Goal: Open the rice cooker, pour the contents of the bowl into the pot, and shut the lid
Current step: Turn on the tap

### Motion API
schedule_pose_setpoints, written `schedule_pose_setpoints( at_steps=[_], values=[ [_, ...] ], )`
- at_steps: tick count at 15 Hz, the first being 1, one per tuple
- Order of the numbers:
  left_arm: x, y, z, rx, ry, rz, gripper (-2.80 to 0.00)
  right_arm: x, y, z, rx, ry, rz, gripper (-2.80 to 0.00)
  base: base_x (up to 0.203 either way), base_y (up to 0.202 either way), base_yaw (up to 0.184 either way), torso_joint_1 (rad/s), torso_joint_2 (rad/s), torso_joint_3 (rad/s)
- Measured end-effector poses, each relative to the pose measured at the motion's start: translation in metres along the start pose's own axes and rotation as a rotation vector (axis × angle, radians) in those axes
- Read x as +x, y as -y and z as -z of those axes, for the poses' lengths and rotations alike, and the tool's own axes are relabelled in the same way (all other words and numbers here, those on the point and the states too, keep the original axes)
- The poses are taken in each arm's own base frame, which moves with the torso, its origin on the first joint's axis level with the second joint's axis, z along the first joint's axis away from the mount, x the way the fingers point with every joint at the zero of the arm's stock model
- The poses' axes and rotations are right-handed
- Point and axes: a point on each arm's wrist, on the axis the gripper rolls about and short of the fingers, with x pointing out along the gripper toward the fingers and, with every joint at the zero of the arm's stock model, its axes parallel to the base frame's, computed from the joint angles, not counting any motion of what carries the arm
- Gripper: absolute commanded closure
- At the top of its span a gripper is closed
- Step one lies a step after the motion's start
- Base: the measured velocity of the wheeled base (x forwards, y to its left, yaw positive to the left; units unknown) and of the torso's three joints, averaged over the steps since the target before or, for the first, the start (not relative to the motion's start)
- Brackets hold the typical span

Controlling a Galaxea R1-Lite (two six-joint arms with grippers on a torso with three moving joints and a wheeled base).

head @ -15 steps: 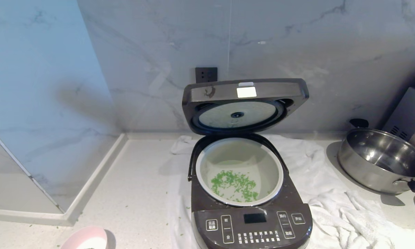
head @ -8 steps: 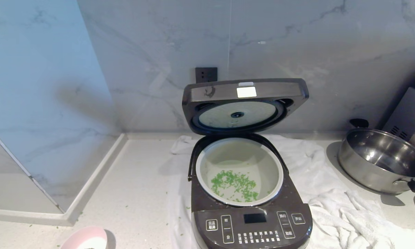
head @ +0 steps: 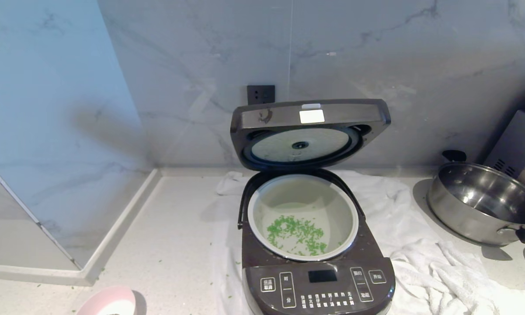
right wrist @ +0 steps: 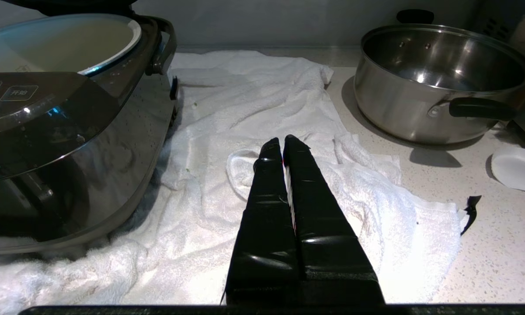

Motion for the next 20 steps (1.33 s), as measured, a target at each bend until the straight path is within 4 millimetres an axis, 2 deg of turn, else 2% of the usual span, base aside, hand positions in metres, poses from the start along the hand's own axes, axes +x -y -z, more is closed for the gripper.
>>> schedule_pose_setpoints(
  at_steps=[14,20],
  values=[
    [0.0,0.0,0.0,0.0,0.0,-0.001,0.0,0.0,0.0,0.0,0.006,0.0,0.002,0.0,0.0,0.0,0.0,0.0,0.0,0.0],
    [0.0,0.0,0.0,0.0,0.0,-0.001,0.0,0.0,0.0,-0.0001,0.006,0.001,0.002,0.0,-0.173,0.0,0.0,0.001,0.0,0.004]
  ],
)
